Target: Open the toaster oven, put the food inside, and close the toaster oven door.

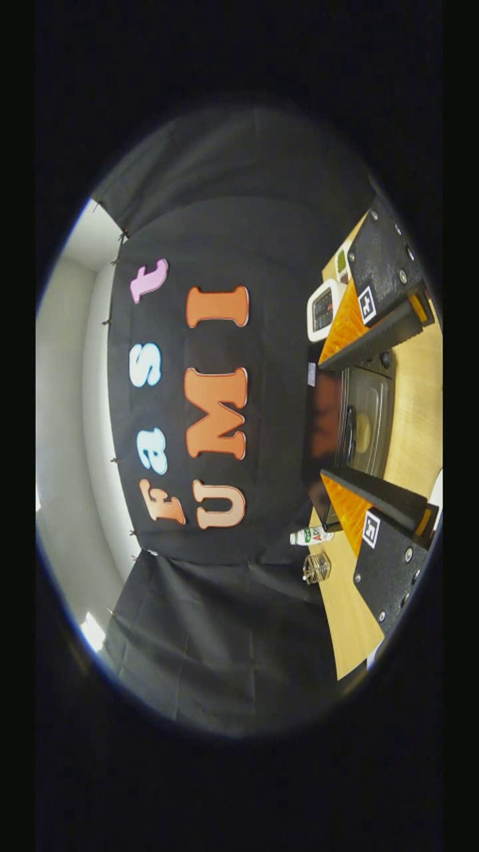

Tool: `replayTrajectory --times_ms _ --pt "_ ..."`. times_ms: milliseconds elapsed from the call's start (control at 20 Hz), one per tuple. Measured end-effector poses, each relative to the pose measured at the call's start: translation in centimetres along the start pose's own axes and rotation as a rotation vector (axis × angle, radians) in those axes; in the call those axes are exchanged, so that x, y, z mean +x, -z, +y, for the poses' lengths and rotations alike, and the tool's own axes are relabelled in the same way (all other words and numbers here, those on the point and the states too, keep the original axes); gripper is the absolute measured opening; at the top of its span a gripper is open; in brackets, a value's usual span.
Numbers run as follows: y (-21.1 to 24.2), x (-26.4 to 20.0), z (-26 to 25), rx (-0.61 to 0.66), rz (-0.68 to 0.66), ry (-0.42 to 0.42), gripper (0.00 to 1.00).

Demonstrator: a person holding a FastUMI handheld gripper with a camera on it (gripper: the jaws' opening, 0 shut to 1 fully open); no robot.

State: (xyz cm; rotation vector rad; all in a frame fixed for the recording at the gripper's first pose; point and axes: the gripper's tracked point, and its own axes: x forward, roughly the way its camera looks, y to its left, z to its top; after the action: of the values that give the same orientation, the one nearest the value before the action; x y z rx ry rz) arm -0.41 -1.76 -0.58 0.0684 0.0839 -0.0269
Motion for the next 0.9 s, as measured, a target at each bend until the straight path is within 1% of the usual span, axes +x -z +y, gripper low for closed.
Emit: replayTrajectory --times_ms 250,550,900 --pt "-2.9 -3.2 0.0 -0.073 -0.095 0.036 0.87" --pt "-3.2 -5.5 1.7 -0.113 -0.146 0.019 0.89" --pt "-2.9 -5.8 1.3 -0.069 -0.168 0.051 0.93"
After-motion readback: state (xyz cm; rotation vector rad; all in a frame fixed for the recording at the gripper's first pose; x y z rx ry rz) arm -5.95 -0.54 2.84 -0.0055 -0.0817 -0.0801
